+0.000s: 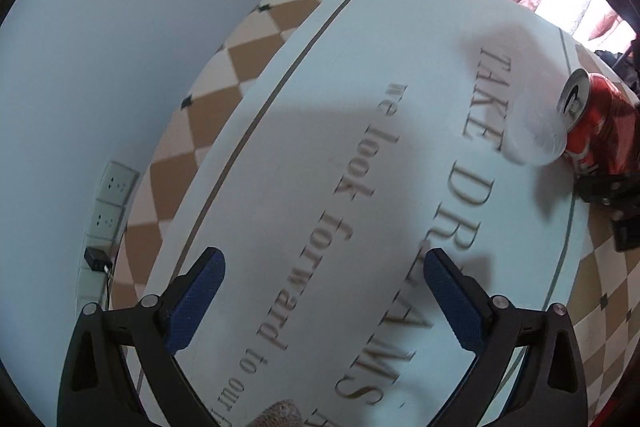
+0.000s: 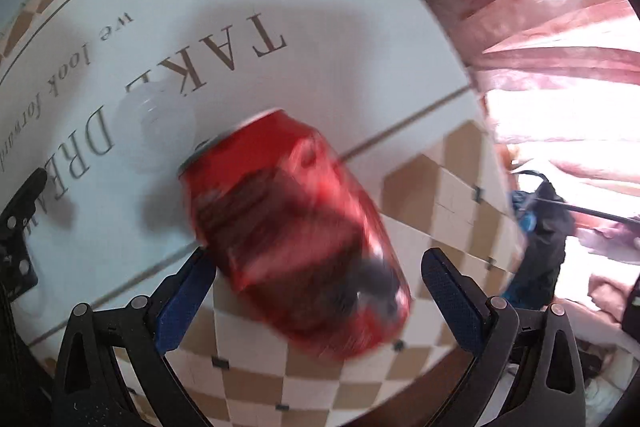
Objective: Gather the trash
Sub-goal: 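Grasp the clear plastic lid with the left tool while the right tool grasps the red cola can, then carry the lid and can over the white bin and open both tools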
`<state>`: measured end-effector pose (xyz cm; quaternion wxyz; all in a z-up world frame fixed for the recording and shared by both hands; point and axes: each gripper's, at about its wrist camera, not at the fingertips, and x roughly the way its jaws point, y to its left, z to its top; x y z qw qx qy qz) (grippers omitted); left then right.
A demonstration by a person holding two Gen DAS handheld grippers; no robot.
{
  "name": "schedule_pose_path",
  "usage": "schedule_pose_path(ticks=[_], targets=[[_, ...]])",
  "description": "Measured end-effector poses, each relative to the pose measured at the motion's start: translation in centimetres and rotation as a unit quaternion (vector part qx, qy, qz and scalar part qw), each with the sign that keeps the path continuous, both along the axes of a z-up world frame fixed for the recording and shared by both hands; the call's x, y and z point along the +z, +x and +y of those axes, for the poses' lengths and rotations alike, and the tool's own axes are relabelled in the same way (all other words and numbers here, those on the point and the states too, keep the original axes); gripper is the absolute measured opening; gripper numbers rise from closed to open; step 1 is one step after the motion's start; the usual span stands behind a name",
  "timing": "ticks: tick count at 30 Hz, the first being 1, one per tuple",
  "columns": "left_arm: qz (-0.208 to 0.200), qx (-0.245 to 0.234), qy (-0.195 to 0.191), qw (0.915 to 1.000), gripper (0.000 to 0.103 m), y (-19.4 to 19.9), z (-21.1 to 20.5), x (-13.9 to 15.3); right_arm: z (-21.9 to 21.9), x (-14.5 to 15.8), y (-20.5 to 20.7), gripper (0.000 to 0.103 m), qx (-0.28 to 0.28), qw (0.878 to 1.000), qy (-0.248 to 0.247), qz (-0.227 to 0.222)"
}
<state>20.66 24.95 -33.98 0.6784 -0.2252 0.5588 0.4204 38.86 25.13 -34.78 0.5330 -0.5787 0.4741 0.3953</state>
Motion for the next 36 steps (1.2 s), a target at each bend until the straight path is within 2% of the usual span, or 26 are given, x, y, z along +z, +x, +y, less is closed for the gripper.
schedule_pose_path(ticks=[2, 3, 4, 5, 7, 9, 10, 11, 15, 17, 18, 19, 21, 25, 28, 31, 33, 36], targets=[[-0.010, -0.009, 0.000, 0.9999, 0.103, 0.7, 0.2, 0.5, 0.1, -0.5, 0.6, 0.102, -0.017, 1.000, 0.003, 0.014], [-0.016, -0.014, 0.000, 0.9998, 0.103, 1.1, 0.3, 0.8, -0.1, -0.6, 1.2, 0.089, -0.037, 0.999, 0.009, 0.028], [-0.023, -0.019, -0.001, 0.9996, 0.103, 1.5, 0.1, 1.2, -0.4, -0.6, 1.6, 0.089, -0.061, 0.997, 0.016, 0.041], [-0.036, -0.026, -0.003, 0.9990, 0.103, 2.4, -0.2, 2.0, -1.1, -0.3, 2.6, 0.089, -0.107, 0.992, 0.030, 0.059], [-0.054, -0.039, -0.007, 0.9978, 0.102, 3.6, -0.4, 2.5, -2.6, -0.3, 4.4, 0.089, -0.181, 0.981, 0.034, 0.067], [-0.067, -0.058, -0.016, 0.9959, 0.102, 5.4, -0.6, 2.8, -5.1, 0.1, 6.9, 0.089, -0.274, 0.956, 0.060, 0.083], [-0.072, -0.070, -0.021, 0.9947, 0.100, 6.4, -0.6, 2.7, -6.3, 0.2, 7.7, 0.089, -0.303, 0.947, 0.071, 0.085], [-0.073, -0.077, -0.024, 0.9940, 0.100, 7.2, -0.5, 2.6, -7.9, 0.4, 8.9, 0.089, -0.341, 0.931, 0.089, 0.092], [-0.078, -0.106, -0.029, 0.9909, 0.099, 9.9, -0.7, 1.9, -12.1, 0.7, 11.4, 0.088, -0.416, 0.895, 0.125, 0.107], [-0.079, -0.116, -0.026, 0.9898, 0.087, 10.9, -0.9, 1.7, -13.2, 0.7, 11.9, 0.088, -0.426, 0.889, 0.130, 0.107], [-0.076, -0.119, -0.026, 0.9896, 0.076, 11.1, -0.9, 1.5, -13.8, 0.9, 12.1, 0.088, -0.429, 0.887, 0.134, 0.104], [-0.073, -0.123, -0.025, 0.9894, 0.059, 11.4, -1.0, 1.4, -13.6, 1.0, 12.3, 0.088, -0.429, 0.887, 0.136, 0.103], [-0.073, -0.126, -0.027, 0.9890, 0.037, 11.6, -1.3, 1.3, -13.8, 1.1, 12.1, 0.088, -0.431, 0.886, 0.141, 0.100], [-0.084, -0.129, -0.014, 0.9881, 0.037, 10.8, -1.7, 1.8, -14.0, 1.1, 11.4, 0.088, -0.424, 0.889, 0.149, 0.091], [-0.087, -0.129, 0.010, 0.9878, 0.037, 9.9, -2.4, 3.1, -14.0, 0.1, 10.5, 0.087, -0.422, 0.888, 0.156, 0.091], [-0.095, -0.125, 0.029, 0.9872, 0.037, 9.0, -2.9, 4.8, -14.8, 1.0, 8.9, 0.087, -0.418, 0.888, 0.172, 0.089], [-0.106, -0.123, 0.044, 0.9857, 0.037, 7.9, -3.8, 6.7, -15.2, 1.6, 8.0, 0.087, -0.416, 0.885, 0.189, 0.089], [-0.118, -0.124, 0.058, 0.9835, 0.037, 6.6, -4.9, 9.0, -16.9, 3.2, 6.2, 0.087, -0.421, 0.874, 0.223, 0.094]])
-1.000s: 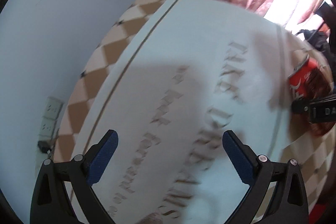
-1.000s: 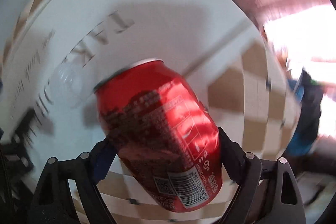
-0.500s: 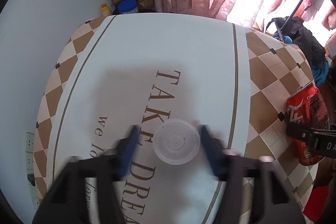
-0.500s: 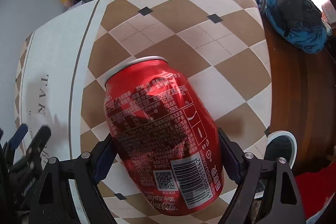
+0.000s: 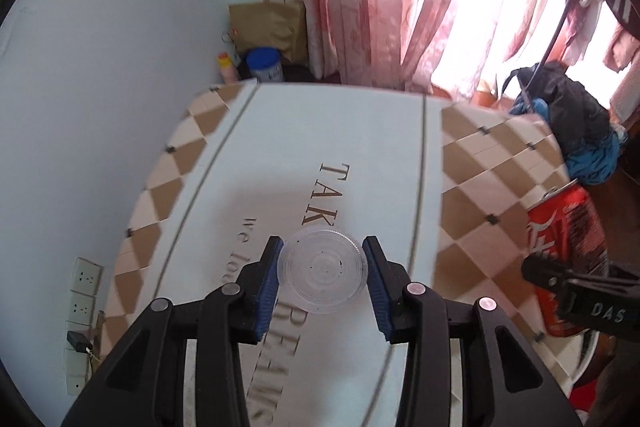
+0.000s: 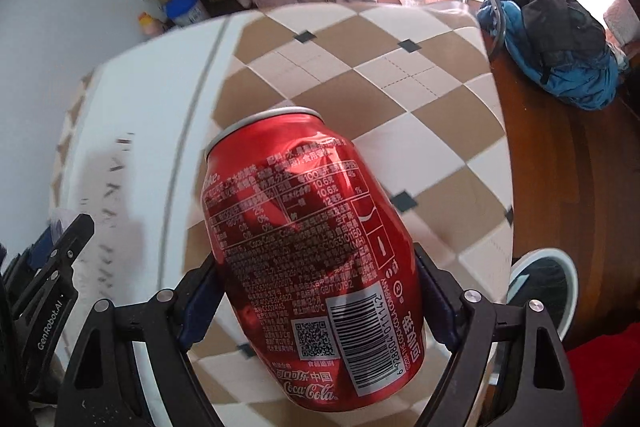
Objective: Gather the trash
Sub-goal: 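Carry the lid and can over the white bin and open both tools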
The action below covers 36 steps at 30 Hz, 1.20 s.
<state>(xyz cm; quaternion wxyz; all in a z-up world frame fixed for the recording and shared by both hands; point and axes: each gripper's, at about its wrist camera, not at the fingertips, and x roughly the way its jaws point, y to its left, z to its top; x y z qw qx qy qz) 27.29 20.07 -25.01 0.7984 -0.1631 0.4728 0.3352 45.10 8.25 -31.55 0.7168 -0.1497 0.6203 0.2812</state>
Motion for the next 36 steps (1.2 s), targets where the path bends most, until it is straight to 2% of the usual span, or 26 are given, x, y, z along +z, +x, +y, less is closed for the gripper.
schedule_pose_path(ticks=[4, 10, 15, 20, 24, 28, 32, 36], targets=[[-0.023, -0.008, 0.010, 0.9996, 0.037, -1.6, -2.3, 3.7, -1.7, 2.0, -2.1, 0.087, -0.012, 0.999, 0.042, 0.006], [-0.060, -0.040, 0.022, 0.9972, 0.037, -2.6, -7.7, 9.3, -6.5, 7.6, -4.9, 0.087, -0.034, 0.993, 0.117, 0.001], [-0.097, -0.088, 0.026, 0.9911, 0.037, -1.4, -13.6, 13.9, -13.5, 13.7, -5.8, 0.086, -0.060, 0.982, 0.176, -0.025], [-0.125, -0.145, 0.019, 0.9812, 0.037, 1.5, -20.2, 16.7, -21.2, 18.5, -5.1, 0.086, -0.089, 0.974, 0.202, -0.055], [-0.130, -0.188, 0.005, 0.9735, 0.037, 4.9, -25.0, 16.5, -28.6, 21.0, -3.7, 0.086, -0.126, 0.968, 0.203, -0.079], [-0.115, -0.226, -0.017, 0.9672, 0.037, 9.1, -29.7, 14.3, -34.8, 21.1, -1.9, 0.086, -0.167, 0.964, 0.189, -0.089], [-0.082, -0.256, -0.041, 0.9623, 0.037, 12.8, -33.9, 10.6, -40.0, 19.4, 0.0, 0.086, -0.205, 0.959, 0.172, -0.087], [-0.046, -0.271, -0.081, 0.9581, 0.037, 15.9, -36.8, 6.5, -44.9, 15.7, 2.1, 0.086, -0.244, 0.956, 0.149, -0.066]])
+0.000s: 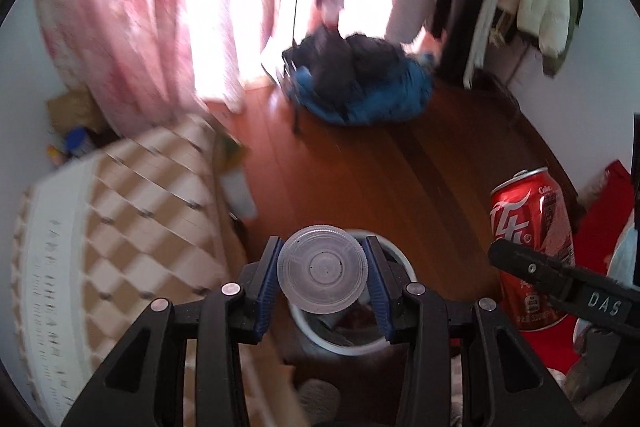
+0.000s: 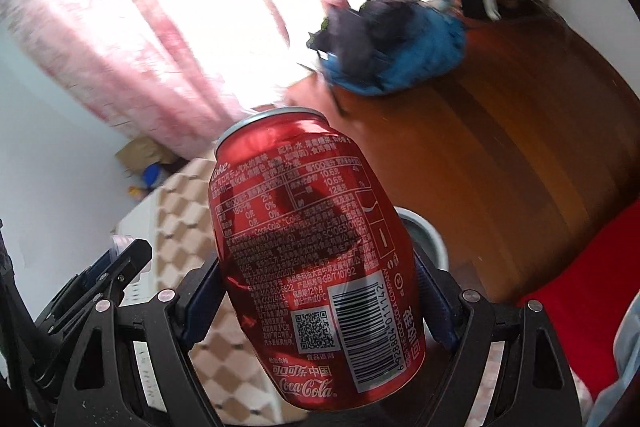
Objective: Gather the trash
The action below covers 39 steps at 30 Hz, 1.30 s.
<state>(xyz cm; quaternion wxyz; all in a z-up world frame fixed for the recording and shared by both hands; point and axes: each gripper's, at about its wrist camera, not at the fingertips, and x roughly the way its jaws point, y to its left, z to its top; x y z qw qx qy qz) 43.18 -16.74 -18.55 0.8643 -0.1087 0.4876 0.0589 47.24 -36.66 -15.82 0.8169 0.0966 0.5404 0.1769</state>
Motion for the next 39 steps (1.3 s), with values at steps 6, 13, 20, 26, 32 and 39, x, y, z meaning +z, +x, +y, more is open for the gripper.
schedule_pose_path(ticks=[6, 13, 20, 26, 32, 39], targets=[[0.096, -0.005, -0.092, 0.9911, 0.037, 4.1, -1.2, -8.2, -5.3, -8.1, 3.0, 0.086, -0.039, 0.997, -0.007, 0.065], [0.191, -0.002, -0.152, 0.9696, 0.037, 7.5, -1.0, -15.5, -7.3, -17.1, 5.4, 0.086, -0.062, 0.989, 0.010, 0.136], [0.240, -0.004, -0.157, 0.9582, 0.041, 9.1, -0.9, -18.3, -6.5, -23.8, 7.1, 0.086, -0.067, 0.981, 0.017, 0.182], [0.225, 0.032, -0.145, 0.9631, 0.090, 8.2, 1.4, -16.9, -5.5, -26.8, 8.1, 0.086, -0.067, 0.973, 0.022, 0.218], [0.203, 0.049, -0.095, 0.9733, 0.093, 6.2, 2.5, -14.6, -4.9, -27.5, 8.0, 0.098, -0.066, 0.966, 0.069, 0.240], [0.181, 0.036, -0.025, 0.9825, 0.093, 2.5, 1.0, -11.7, -4.2, -24.3, 5.7, 0.103, -0.037, 0.978, -0.023, 0.206]])
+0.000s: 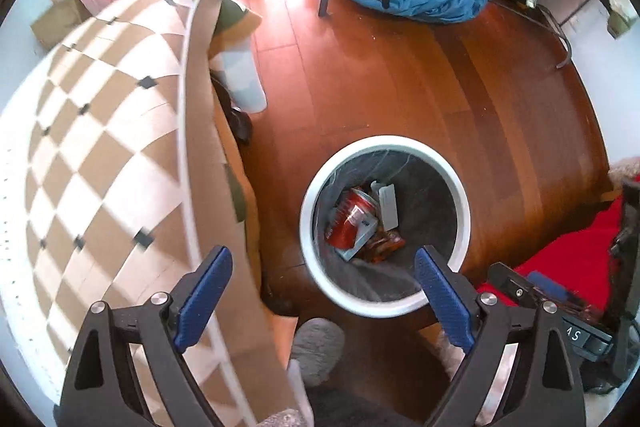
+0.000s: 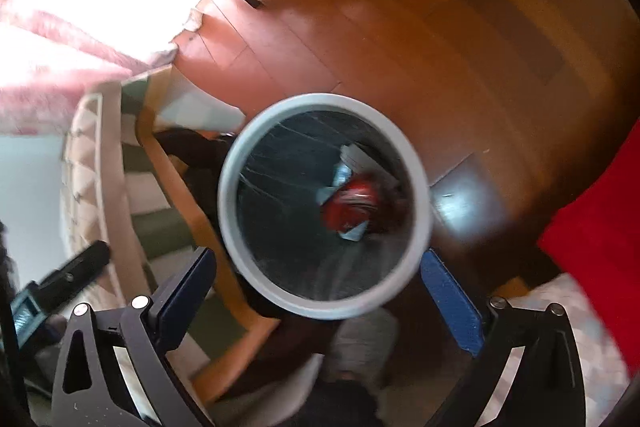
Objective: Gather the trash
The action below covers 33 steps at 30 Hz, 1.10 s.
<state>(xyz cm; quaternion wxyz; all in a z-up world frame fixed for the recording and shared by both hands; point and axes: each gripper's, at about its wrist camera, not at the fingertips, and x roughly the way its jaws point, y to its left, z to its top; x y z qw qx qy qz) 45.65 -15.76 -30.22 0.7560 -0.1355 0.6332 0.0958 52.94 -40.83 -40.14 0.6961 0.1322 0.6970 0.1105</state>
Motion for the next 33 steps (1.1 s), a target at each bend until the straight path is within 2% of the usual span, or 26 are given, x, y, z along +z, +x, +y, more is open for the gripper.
schedule_pose_path(ticks=[6, 10, 15, 24, 33], targets=[[-0.020, -0.013, 0.018, 0.9996, 0.093, -3.1, -1.3, 2.8, 0.6, 4.5, -3.4, 0.103, 0.051, 0.996, -0.067, -0.042], [-0.042, -0.020, 0.025, 0.9986, 0.093, -4.6, -2.0, 5.6, 0.4, 7.9, -5.5, 0.103, 0.057, 0.993, -0.073, -0.066], [-0.070, -0.031, 0.029, 0.9967, 0.093, -7.2, -2.7, 9.8, -0.2, 13.2, -8.2, 0.103, 0.056, 0.992, -0.058, -0.094], [-0.117, -0.045, -0.009, 0.9921, 0.093, -12.2, -2.4, 18.3, -1.1, 23.7, -13.7, 0.103, 0.066, 0.988, -0.017, -0.137], [-0.144, -0.072, -0.042, 0.9861, 0.093, -16.2, -2.3, 24.0, -1.6, 32.4, -18.7, 0.103, 0.093, 0.981, 0.030, -0.169]])
